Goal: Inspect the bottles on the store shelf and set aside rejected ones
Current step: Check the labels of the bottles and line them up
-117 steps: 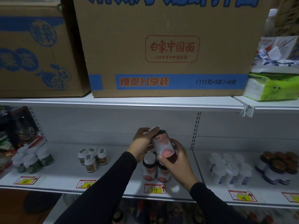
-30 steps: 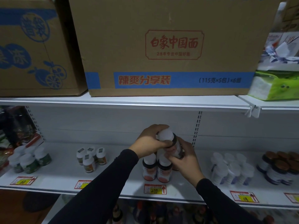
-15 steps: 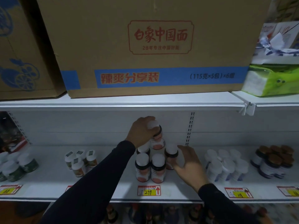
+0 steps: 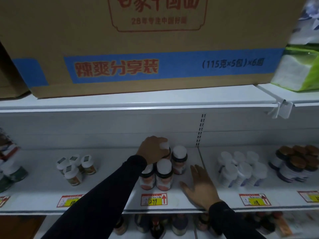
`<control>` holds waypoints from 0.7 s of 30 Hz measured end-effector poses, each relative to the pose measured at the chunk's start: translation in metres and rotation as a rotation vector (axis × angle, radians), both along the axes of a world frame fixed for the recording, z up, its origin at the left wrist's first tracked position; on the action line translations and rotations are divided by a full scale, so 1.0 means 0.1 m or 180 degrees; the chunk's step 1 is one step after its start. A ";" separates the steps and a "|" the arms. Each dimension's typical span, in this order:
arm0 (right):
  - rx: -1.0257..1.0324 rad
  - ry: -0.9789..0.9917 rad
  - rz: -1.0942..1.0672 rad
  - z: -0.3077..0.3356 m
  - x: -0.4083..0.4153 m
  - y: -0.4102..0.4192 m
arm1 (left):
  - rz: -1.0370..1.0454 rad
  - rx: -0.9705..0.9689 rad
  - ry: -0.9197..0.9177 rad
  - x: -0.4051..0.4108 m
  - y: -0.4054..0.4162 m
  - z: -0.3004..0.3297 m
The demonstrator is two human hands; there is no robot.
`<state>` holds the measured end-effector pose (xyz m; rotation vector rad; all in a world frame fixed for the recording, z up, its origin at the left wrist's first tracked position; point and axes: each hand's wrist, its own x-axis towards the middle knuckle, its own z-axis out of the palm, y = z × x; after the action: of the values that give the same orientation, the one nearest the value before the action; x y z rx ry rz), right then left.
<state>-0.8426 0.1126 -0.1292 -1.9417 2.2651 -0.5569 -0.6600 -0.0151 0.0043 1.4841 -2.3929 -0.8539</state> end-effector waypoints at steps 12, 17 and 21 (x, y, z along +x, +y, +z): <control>0.0400 0.0247 -0.0157 -0.17 0.03 0.04 | -0.0183 -0.0139 -0.0534 -0.06 0.00 -0.04; 0.0595 0.0247 -0.0125 -0.14 0.04 0.07 | -0.0135 -0.0212 -0.0419 -0.09 -0.05 -0.07; 0.0565 0.0233 -0.0156 -0.14 0.05 0.07 | -0.0308 -0.0337 -0.0142 -0.21 -0.02 -0.07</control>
<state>-0.8379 0.1196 -0.1432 -1.8549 2.3223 -0.2824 -0.6810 -0.0170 -0.0023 1.3722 -2.5180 -0.7083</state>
